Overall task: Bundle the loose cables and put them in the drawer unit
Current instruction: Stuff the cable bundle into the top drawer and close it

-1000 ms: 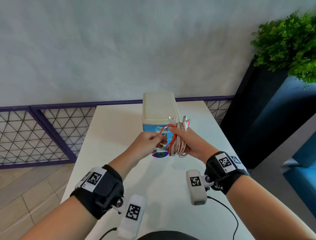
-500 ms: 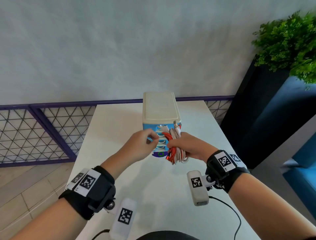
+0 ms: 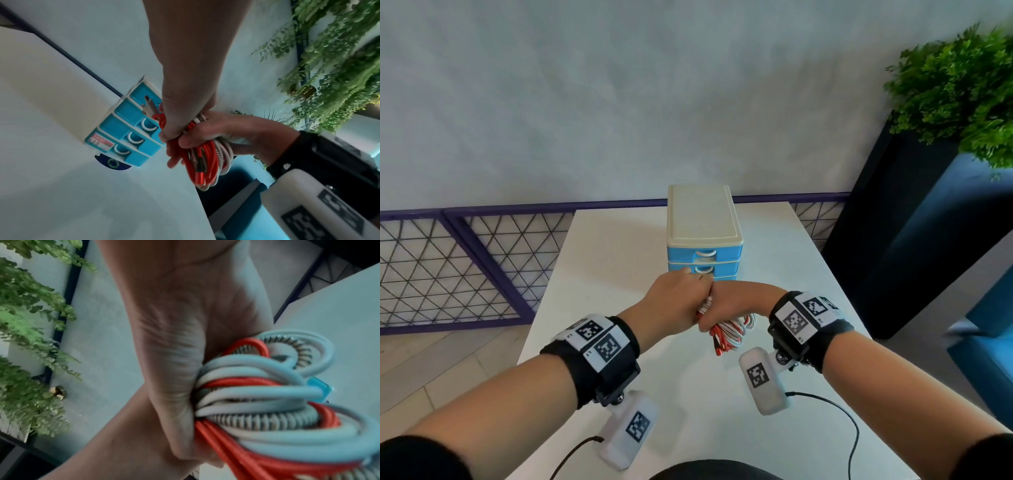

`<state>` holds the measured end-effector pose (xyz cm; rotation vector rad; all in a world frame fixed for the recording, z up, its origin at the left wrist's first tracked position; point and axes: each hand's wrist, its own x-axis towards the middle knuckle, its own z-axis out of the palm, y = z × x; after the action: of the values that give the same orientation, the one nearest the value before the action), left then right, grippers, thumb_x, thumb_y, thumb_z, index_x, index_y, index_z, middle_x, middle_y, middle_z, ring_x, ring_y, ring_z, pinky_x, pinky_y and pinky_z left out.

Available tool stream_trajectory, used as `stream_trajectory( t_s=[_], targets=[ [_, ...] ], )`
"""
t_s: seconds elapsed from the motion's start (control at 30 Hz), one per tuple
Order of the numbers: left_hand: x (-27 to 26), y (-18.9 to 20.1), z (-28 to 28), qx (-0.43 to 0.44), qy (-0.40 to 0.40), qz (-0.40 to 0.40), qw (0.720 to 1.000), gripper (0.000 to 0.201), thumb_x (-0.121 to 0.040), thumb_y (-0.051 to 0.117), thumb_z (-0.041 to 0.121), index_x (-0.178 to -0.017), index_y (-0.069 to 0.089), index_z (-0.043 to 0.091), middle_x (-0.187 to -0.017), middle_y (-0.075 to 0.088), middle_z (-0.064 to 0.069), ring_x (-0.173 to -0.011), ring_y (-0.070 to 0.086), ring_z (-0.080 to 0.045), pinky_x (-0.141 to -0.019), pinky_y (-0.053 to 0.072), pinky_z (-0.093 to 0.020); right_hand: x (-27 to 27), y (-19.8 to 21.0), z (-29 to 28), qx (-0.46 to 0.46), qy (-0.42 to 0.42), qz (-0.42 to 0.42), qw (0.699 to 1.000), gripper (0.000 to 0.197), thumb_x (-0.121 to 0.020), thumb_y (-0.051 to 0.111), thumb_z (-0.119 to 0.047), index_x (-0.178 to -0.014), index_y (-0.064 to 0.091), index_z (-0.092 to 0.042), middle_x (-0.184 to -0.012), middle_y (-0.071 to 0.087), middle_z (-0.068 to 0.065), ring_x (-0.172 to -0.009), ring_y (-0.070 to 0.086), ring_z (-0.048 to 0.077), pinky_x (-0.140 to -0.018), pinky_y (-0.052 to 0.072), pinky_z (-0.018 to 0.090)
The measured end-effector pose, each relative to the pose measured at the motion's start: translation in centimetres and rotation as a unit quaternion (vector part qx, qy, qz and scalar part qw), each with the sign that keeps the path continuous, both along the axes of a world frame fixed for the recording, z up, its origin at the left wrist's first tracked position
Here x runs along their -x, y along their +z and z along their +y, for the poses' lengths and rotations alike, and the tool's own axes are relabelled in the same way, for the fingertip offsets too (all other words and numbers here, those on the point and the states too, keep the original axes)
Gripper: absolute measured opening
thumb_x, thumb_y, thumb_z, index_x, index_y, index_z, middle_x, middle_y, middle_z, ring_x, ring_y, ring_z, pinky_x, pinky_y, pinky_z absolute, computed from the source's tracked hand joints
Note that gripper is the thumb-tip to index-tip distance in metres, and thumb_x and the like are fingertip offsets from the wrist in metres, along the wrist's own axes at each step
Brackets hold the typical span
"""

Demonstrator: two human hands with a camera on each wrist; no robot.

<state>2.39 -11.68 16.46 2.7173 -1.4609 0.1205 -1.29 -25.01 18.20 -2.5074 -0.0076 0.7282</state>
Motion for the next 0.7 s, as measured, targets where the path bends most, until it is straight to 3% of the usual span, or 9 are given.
stream_trajectory(
  t_s=[0.07,0.23,0.37,0.5,0.57,0.6,0.63,0.7],
  targets=[
    [0.3,-0.2,-0.3,-0.003,0.028,-0.009,1.000,0.023,-0.081,0.057,0.024,-0.103,0.055,0.016,-0.103,0.066,-0.002,-0.095,0.058,-0.027,-0.065,0.039,-0.031,-0.2,0.1,0.1,0.040,0.000,-0.020,0.999,0.018,-0.072,0.072,-0.030,-0.081,0.059,-0.021,-0.084,0.064,-0.001,-0.075,0.059,0.016,-0.066,0.047,0.025],
    [0.1,-1.1,-0.1,0.029,0.096,-0.033,0.994,0.013,-0.079,0.055,0.024,-0.091,0.057,0.020,-0.091,0.067,0.001,-0.088,0.061,-0.025,-0.058,0.035,-0.029,0.1,-1.1,0.3,0.179,-0.034,-0.105,0.978,0.052,-0.062,0.074,-0.047,-0.102,0.050,-0.023,-0.090,0.060,-0.004,-0.082,0.058,0.018,-0.068,0.044,0.030],
    [0.6,-1.4,0.4,0.036,0.088,-0.073,0.993,0.028,-0.051,0.077,0.019,-0.064,0.053,0.021,-0.057,0.059,0.006,-0.054,0.056,-0.019,-0.042,0.024,-0.022,0.1,-1.7,0.2,0.161,-0.020,-0.103,0.981,0.034,-0.068,0.069,-0.036,-0.092,0.053,-0.019,-0.084,0.059,-0.001,-0.078,0.058,0.020,-0.063,0.046,0.028],
    [0.1,-2.3,0.6,0.079,0.064,-0.072,0.992,0.030,-0.050,0.078,0.019,-0.065,0.052,0.020,-0.059,0.057,0.006,-0.056,0.055,-0.019,-0.044,0.026,-0.022,0.4,-2.9,0.7,0.150,-0.042,-0.138,0.978,0.012,-0.076,0.052,-0.019,-0.087,0.055,-0.013,-0.072,0.062,0.002,-0.071,0.063,0.024,-0.061,0.050,0.028],
    [-0.5,-2.5,1.0,0.060,0.032,-0.037,0.997,0.033,-0.058,0.077,0.029,-0.082,0.056,0.019,-0.076,0.061,0.004,-0.073,0.057,-0.020,-0.059,0.038,-0.025,0.4,-3.6,0.5,0.166,-0.037,-0.162,0.972,0.019,-0.082,0.051,-0.018,-0.098,0.056,-0.011,-0.090,0.064,0.008,-0.080,0.063,0.028,-0.067,0.050,0.031],
    [-1.0,-2.6,1.2,0.046,0.016,-0.003,0.999,0.044,-0.063,0.073,0.038,-0.098,0.056,0.019,-0.092,0.061,0.003,-0.088,0.056,-0.020,-0.075,0.041,-0.027,0.3,-3.8,0.0,0.180,-0.027,-0.175,0.968,0.022,-0.084,0.050,-0.019,-0.104,0.056,-0.011,-0.099,0.065,0.009,-0.086,0.063,0.030,-0.071,0.049,0.034],
    [-1.5,-2.4,1.5,0.027,0.002,0.043,0.999,0.059,-0.067,0.069,0.049,-0.116,0.051,0.021,-0.109,0.057,0.004,-0.102,0.051,-0.019,-0.091,0.038,-0.031,0.1,-4.0,-0.5,0.193,-0.018,-0.188,0.963,0.025,-0.086,0.050,-0.020,-0.108,0.056,-0.011,-0.105,0.065,0.009,-0.091,0.063,0.031,-0.075,0.050,0.036],
    [-2.7,-1.5,1.9,0.040,0.000,0.124,0.991,0.075,-0.074,0.063,0.058,-0.136,0.038,0.024,-0.133,0.048,0.005,-0.121,0.042,-0.017,-0.105,0.031,-0.035,-0.6,-4.0,-1.6,0.222,-0.002,-0.200,0.954,0.024,-0.088,0.049,-0.020,-0.110,0.054,-0.012,-0.107,0.065,0.010,-0.093,0.064,0.031,-0.076,0.051,0.038]
  ],
)
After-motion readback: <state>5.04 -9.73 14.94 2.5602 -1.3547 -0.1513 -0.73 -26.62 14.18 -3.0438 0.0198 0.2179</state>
